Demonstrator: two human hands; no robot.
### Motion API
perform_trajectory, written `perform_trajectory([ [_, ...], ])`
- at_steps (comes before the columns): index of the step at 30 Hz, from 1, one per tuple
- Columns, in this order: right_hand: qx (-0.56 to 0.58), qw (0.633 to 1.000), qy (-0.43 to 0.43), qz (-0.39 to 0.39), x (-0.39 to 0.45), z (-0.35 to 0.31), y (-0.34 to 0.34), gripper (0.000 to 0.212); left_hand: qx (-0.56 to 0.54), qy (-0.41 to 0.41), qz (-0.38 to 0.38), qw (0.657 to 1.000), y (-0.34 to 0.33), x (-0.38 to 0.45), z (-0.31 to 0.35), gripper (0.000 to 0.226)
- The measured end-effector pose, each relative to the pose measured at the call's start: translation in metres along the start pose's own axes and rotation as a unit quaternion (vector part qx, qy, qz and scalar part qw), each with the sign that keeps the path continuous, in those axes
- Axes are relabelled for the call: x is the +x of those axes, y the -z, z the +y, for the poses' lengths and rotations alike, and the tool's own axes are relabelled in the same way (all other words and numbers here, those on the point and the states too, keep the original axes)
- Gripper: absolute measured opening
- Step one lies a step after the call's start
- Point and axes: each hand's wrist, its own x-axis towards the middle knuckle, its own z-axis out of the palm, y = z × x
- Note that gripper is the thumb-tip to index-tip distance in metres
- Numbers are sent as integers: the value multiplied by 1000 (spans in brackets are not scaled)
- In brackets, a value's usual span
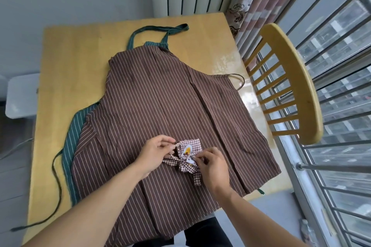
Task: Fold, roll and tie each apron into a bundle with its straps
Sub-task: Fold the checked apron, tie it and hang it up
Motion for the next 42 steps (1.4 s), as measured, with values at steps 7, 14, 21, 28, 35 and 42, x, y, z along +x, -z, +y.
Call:
perform_trajectory([
  [7,-93,970,223,-7,9,-3,12,9,52,-58,-13,997,-14,2,-1,13],
  [14,10,983,120,-141,8,-3,18,15,101,-75,-32,992,-44,11,0,14],
  [21,241,969,-38,-36,2,-2,25,7,190,-111,17,975,-56,8,-16,14],
  [28,53,987,144,-54,-4,3,27,14,205,-130,20,970,-56,8,-20,13],
  [35,228,957,27,-177,41,-21,24,9,87,-92,-33,991,-45,11,-19,13],
  [42,261,924,-109,-257,52,-38,20,11,76,-73,-56,993,-38,8,-20,30],
])
